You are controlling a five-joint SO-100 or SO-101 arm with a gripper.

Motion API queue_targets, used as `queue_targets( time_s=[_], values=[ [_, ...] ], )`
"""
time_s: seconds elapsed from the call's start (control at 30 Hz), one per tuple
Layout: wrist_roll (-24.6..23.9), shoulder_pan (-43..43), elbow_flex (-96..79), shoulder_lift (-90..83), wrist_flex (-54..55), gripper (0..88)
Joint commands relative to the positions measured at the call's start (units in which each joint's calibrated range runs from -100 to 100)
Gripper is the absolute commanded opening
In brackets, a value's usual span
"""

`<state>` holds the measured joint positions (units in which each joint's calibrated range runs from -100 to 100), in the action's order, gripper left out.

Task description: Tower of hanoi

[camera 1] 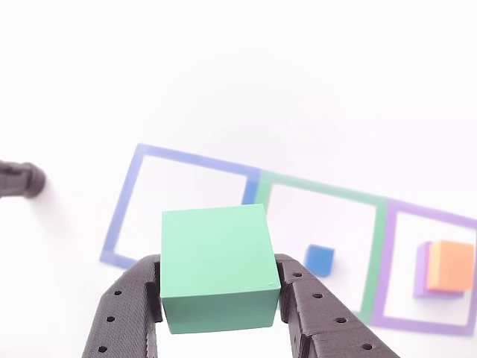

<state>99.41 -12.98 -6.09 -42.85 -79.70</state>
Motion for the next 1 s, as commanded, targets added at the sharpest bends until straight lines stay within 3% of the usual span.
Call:
queue_targets(
  time_s=[0.0, 0.2, 0.5, 0.97],
  values=[
    [0.6, -3.9, -2.5, -0.7, 4.1, 9.8],
    [0.6, -5.5, -14.9, -1.1, 16.2, 9.7],
    [0.6, -5.1, -50.5, 0.6, 58.2, 9.5],
    [0.6, -7.1, -69.6, 24.0, 105.0, 9.7]
  ],
)
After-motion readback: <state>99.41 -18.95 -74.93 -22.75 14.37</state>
